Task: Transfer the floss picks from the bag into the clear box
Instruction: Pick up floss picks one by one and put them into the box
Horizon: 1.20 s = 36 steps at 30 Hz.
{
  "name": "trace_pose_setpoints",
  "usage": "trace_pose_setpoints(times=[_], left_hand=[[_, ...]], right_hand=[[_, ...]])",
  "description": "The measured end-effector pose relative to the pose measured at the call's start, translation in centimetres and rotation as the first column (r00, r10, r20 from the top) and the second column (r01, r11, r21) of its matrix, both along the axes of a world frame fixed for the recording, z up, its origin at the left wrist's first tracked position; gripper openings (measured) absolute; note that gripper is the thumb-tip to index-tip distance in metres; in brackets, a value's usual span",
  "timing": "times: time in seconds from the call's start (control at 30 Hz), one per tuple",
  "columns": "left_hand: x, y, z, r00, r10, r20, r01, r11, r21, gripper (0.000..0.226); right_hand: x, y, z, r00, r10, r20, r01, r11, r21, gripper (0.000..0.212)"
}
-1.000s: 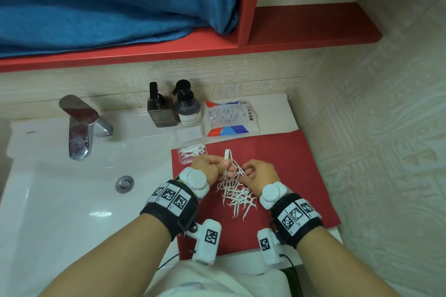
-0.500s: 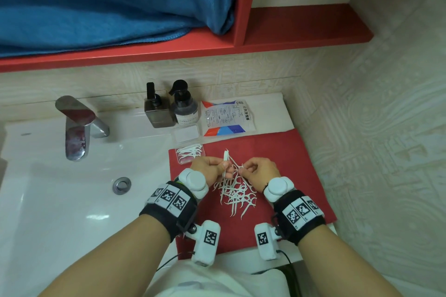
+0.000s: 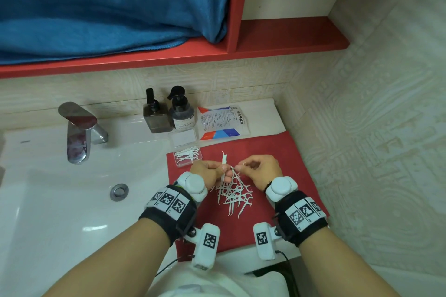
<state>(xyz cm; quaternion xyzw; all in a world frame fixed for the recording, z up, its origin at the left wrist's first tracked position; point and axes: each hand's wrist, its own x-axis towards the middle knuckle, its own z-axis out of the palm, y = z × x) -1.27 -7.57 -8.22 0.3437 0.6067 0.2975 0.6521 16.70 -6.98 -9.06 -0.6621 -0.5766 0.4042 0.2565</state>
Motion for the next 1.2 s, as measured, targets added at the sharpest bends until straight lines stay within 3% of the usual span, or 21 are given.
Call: trace_pose_setpoints(times=[0.23,0.47,0.67,0.87,1.2], left_hand=[[-0.3,0.1,-0.6,0.997,0.056,0.054,-0.051,0.995,-0.082,0.011],[0.0,1.0,-0.4,0.939,0.226,0.261,-0.162,0.956,-0.244,0.017],[0.1,1.9,-0.1,0.868,0.31,0.389,-0.214,0.939,-0.27,0.016],[0.4,1.9,0.4,0.858,0.307,0.413,-0.214,0.943,-0.255,0.015],[0.6,1.9,0.9,0.836,0.306,0.456,-0.194,0.941,-0.276,0.015]], right_hand=[[-0.7,0.3,0.0,0.997,-0.033,-0.068,0.037,0.998,0.046,0.006],[-2.2,0.7,0.5,0.955,0.015,-0.296,0.026,0.991,0.133,0.016],[-2.7,0.6,0.1,0.945,0.042,-0.324,0.025,0.98,0.199,0.017],[-3.1,0.4,-0.4,0.947,-0.038,-0.32,0.097,0.98,0.171,0.02],[-3.0,0.0,0.0,0.931,-0.01,-0.364,0.084,0.979,0.187,0.021]])
